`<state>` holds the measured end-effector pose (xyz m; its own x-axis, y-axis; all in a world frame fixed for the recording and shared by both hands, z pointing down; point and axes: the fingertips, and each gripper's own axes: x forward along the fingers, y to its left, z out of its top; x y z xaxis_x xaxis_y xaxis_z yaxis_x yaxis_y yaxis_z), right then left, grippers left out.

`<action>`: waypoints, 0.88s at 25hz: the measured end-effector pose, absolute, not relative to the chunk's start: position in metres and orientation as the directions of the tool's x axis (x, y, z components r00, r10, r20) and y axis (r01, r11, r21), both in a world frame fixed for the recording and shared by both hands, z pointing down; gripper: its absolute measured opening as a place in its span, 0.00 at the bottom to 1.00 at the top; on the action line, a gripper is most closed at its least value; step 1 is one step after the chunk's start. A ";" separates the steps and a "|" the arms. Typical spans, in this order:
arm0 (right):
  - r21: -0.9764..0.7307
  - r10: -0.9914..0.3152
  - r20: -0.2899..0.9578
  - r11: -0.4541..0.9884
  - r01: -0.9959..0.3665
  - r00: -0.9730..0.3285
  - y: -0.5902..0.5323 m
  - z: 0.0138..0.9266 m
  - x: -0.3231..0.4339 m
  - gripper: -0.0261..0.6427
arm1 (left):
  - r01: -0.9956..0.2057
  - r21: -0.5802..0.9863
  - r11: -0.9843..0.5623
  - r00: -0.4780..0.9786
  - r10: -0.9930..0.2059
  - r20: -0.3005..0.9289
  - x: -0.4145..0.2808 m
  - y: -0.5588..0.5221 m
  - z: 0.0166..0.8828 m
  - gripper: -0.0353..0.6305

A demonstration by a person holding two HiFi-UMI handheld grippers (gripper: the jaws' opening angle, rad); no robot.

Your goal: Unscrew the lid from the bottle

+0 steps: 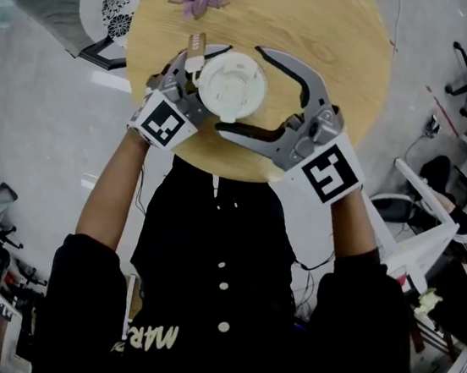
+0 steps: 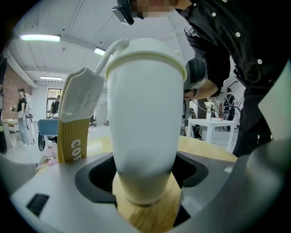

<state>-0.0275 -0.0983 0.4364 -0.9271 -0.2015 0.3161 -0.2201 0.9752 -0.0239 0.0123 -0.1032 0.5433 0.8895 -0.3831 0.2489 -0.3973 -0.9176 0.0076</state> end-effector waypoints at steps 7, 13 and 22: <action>0.066 -0.439 0.271 0.896 -0.439 -0.856 -0.107 0.440 -0.041 0.72 | -0.401 0.008 -0.916 0.891 -0.388 0.236 0.012 -0.104 0.543 0.59; 0.074 -0.032 0.259 0.997 -0.013 -0.965 -0.095 0.437 -0.045 0.72 | -0.394 0.020 -0.919 0.896 -0.380 0.229 0.012 -0.104 0.541 0.59; 0.030 0.017 0.327 0.999 0.028 -0.945 -0.091 0.442 -0.039 0.72 | -0.387 0.013 -0.922 0.896 -0.372 0.243 0.012 -0.102 0.542 0.59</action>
